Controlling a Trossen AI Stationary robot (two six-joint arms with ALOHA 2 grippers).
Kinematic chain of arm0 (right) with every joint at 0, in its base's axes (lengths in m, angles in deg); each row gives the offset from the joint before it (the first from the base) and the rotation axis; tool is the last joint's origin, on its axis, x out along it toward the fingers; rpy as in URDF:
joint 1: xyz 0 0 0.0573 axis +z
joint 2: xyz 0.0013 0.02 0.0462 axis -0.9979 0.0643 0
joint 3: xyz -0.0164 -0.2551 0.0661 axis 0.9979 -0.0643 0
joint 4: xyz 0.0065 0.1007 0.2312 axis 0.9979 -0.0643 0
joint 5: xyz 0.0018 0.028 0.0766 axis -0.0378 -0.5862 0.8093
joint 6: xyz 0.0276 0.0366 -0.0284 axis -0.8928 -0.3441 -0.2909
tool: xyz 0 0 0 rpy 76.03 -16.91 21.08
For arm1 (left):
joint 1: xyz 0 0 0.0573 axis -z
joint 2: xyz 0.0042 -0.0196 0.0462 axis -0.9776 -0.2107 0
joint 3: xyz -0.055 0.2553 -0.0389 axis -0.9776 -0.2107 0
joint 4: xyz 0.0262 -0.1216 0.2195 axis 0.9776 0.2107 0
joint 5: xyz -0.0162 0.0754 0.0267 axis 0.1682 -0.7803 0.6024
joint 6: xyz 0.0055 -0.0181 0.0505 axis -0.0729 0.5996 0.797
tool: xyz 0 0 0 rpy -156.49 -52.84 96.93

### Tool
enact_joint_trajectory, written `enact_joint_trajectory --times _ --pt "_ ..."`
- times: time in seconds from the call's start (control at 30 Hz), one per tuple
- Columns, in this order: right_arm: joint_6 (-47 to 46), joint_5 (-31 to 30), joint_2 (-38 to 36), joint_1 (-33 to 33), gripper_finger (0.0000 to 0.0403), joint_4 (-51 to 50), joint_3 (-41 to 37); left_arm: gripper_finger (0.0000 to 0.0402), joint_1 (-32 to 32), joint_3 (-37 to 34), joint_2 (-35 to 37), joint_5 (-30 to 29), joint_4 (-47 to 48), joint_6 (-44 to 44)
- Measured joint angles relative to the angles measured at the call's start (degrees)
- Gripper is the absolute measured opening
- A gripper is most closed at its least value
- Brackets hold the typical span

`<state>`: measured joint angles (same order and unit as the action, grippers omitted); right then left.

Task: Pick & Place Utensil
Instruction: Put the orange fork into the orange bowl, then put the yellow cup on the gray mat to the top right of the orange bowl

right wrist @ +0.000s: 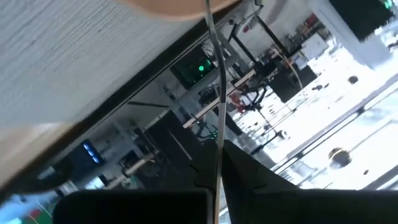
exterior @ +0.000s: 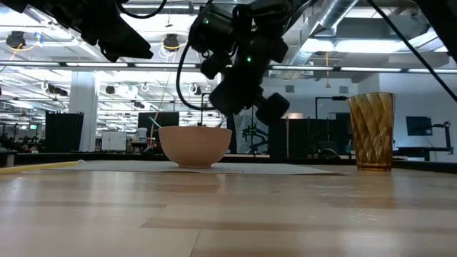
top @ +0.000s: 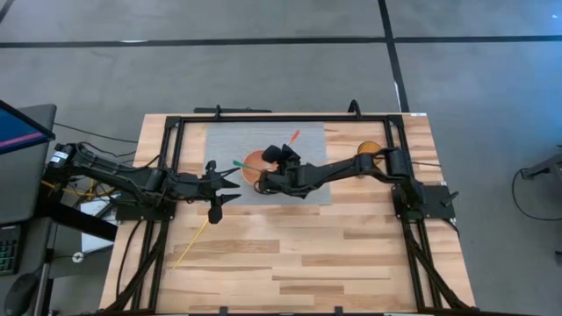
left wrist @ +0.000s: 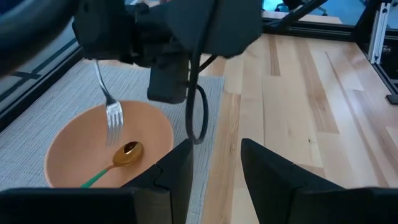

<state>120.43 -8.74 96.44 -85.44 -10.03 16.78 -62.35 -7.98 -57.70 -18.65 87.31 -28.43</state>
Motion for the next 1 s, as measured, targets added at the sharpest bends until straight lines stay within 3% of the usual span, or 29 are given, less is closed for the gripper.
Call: enact_joint_trajectory --times 0.17,0.33,0.63,0.77,1.0 --pt "6.1 0.1 0.1 -0.1 0.0005 0.5 0.0 0.0135 0.0 0.0 0.0 0.0 0.0 -0.3" --pt "6.4 0.0 -0.2 0.1 0.0013 3.0 0.0 0.0135 0.0 0.0 0.0 0.0 0.0 -0.4" --pt "4.2 0.1 -0.2 0.2 0.0089 3.8 0.0 0.0135 0.0 0.0 0.0 0.0 -0.3 -0.4" --pt "-1.9 -0.5 -0.2 0.5 0.0118 4.7 0.0 0.0135 0.0 0.0 0.0 0.0 -0.8 -0.4" --pt "-10.3 -13.0 -0.2 4.0 0.0144 4.4 0.0 0.0135 0.0 0.0 0.0 0.0 -1.1 -0.2"
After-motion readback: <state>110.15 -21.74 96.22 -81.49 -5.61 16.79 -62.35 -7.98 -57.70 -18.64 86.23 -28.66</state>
